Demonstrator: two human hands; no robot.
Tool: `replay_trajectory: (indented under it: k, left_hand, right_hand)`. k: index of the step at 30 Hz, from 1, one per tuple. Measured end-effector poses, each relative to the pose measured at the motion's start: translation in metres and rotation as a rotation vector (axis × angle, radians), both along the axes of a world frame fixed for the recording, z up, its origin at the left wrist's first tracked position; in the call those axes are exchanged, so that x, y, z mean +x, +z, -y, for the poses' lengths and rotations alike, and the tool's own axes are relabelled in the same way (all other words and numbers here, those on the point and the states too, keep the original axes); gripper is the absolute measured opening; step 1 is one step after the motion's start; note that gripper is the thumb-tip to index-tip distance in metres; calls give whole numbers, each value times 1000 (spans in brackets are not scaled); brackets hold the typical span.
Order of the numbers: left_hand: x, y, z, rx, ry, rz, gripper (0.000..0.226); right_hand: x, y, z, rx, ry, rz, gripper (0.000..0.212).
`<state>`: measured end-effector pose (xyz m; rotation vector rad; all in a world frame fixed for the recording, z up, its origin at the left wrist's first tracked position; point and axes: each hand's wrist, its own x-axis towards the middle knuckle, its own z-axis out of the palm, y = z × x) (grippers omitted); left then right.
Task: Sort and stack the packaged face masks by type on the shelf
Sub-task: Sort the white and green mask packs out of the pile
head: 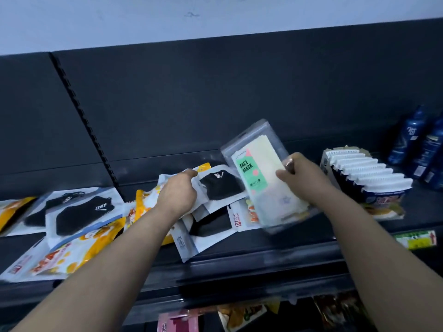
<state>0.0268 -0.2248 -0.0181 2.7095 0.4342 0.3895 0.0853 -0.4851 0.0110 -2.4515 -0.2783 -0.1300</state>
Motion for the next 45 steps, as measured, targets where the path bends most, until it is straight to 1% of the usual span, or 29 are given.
replay_trajectory:
  k: [3,6,9,11,13,15,18,20,22,24,25,28,30,31,32,34,35,36,38,39,40,42,44,45]
  left_hand:
    - [-10,3,-15,15,45,-24,56]
    - [-28,2,-45,35,105,-60,54]
    - [-53,2,-82,35,171,-107,53]
    - [-74,0,-111,31,236,-125,43]
    - [-92,-5,-140,46,278,-139,37]
    - [-110,-9,-169,46,325,-161,44]
    - [-133,-17,-201,58,387,-254,49]
    - [-148,-23,-223,81,367,-329,46]
    - [-159,-30,-244,133,270,-411,43]
    - [-161,-40,-256,153,172,-457,46]
    - [-160,-44,-255,100,153,-449,47]
    - [-155,-49,-264,-126,104,-329,46]
    - [-153,-41,-277,-225,158,-205,40]
    - [-154,-35,-288,-292,224,-99,36]
    - [-157,-27,-299,-413,276,13,34]
    - [-163,-12,-316,-887,276,181,41]
    - [-169,-7,-321,-1096,232,195,41]
    - [-174,-3,-325,-1221,177,189,37]
    - [-181,-1,-331,-1238,153,170,22]
    - [-185,-3,-334,-1204,192,191,16]
    - [-187,-9,-343,-1162,246,236,12]
    - [-188,-20,-364,-1037,356,299,13]
    - [-193,-23,-382,-919,451,334,18]
    - [-196,-22,-389,-865,495,358,23]
  right_hand:
    - [-4,-24,-33,198,62,-123,24]
    - [-13,-43,-75,285,140,-198,19]
    - [-21,-51,-114,331,209,-215,15]
    - [-26,-49,-140,356,231,-220,16]
    - [-31,-47,-165,337,256,-219,21]
    - [-43,-44,-192,331,300,-234,27]
    - [-60,-47,-229,387,326,-253,25]
    - [-70,-50,-253,400,311,-236,21]
    - [-80,-52,-276,429,278,-224,15]
    - [-87,-53,-298,461,251,-209,12]
    - [-89,-54,-305,465,230,-204,12]
    - [-94,-49,-332,448,146,-197,18]
    - [-99,-43,-350,417,108,-161,20]
    - [-102,-40,-361,438,112,-164,20]
    - [-107,-38,-373,484,130,-189,19]
    - [-119,-37,-398,585,191,-276,11]
    - [-126,-38,-413,618,222,-324,7]
    - [-134,-40,-426,642,251,-369,7]
    - [-144,-43,-447,663,299,-425,12]
    - [-146,-45,-456,626,328,-426,15]
    - [-146,-47,-462,528,365,-393,17]
    - [-142,-52,-468,190,450,-245,22]
    - [-137,-58,-471,-181,471,35,20]
    - [-134,-61,-474,-307,479,196,18]
